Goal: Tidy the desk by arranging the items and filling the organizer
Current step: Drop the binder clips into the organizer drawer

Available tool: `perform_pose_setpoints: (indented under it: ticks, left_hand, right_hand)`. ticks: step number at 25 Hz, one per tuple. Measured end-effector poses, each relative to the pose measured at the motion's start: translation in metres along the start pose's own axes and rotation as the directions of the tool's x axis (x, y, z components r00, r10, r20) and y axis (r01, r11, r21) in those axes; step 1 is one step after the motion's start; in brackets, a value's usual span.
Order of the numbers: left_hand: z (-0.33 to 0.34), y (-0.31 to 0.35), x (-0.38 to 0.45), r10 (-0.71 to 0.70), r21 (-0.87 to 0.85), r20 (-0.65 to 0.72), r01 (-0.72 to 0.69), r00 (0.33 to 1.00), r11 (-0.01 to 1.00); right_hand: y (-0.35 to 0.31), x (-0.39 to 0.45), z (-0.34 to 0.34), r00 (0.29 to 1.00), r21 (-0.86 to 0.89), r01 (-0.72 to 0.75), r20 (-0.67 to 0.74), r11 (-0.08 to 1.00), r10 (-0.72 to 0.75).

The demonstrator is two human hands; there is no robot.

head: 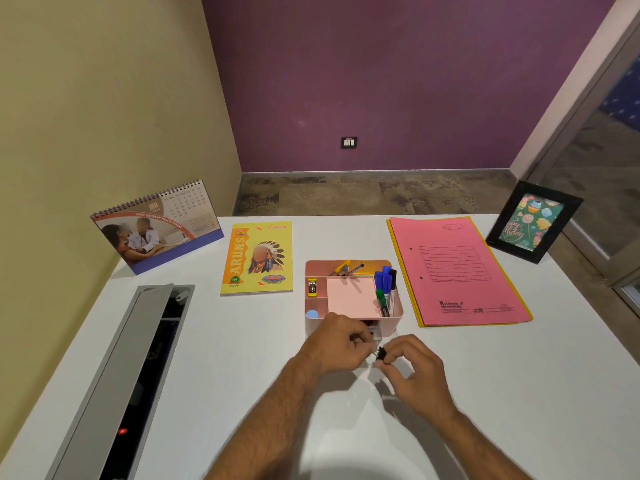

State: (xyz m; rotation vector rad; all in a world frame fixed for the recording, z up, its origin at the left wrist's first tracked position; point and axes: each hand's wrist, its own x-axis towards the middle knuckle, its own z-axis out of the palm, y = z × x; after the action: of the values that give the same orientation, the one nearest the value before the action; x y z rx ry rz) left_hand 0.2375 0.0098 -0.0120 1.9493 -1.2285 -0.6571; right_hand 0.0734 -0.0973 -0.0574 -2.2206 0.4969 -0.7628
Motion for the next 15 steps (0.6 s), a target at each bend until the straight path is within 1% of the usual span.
perform_pose_setpoints:
  ticks: [1,4,6,9,10,12,13,14,15]
  left_hand:
    - [-0.001,0.0,0.0,-0.024,-0.035,-0.01,0.024,1.0,0.999]
    - [-0.004,-0.002,-0.002,-0.06,-0.018,-0.068,0.059,0.996,0.998]
    - [-0.006,-0.003,-0.002,-0.1,-0.046,-0.103,0.095,0.99,0.994]
    - [-0.008,-0.002,-0.002,-0.213,-0.222,-0.078,0.191,0.974,0.956]
    - [-0.009,-0.002,-0.001,-0.234,-0.271,-0.07,0.207,0.97,0.94]
    - [-0.013,-0.002,0.001,-0.241,-0.311,-0.084,0.204,0.967,0.928]
    - [-0.015,-0.001,0.003,-0.228,-0.293,-0.114,0.187,0.967,0.938]
    - [-0.017,-0.002,0.005,-0.196,-0.236,-0.154,0.156,0.968,0.959]
    - [-0.019,-0.003,0.007,-0.13,-0.138,-0.191,0.105,0.973,0.985]
  right_hand:
    - [0.0,0.003,0.0,1.0,0.012,0.014,-0.025,1.0,-0.014]
    - [0.0,0.007,0.001,0.997,0.035,0.048,-0.07,0.998,-0.045]
    - [-0.002,0.007,0.002,0.995,0.06,0.055,-0.086,0.997,-0.05]
    - [-0.006,0.008,0.004,0.995,0.088,0.039,-0.093,0.995,-0.031]
    - [-0.008,0.009,0.004,0.996,0.084,0.032,-0.087,0.996,-0.025]
    - [-0.007,0.007,0.004,0.996,0.046,0.009,-0.089,0.999,-0.005]
    - [-0.004,0.005,0.004,0.995,0.024,-0.024,-0.095,0.999,0.026]
    - [0.0,0.001,0.005,0.992,0.0,-0.075,-0.104,0.997,0.075]
    - [0.005,-0.005,0.007,0.984,-0.03,-0.146,-0.111,0.989,0.142]
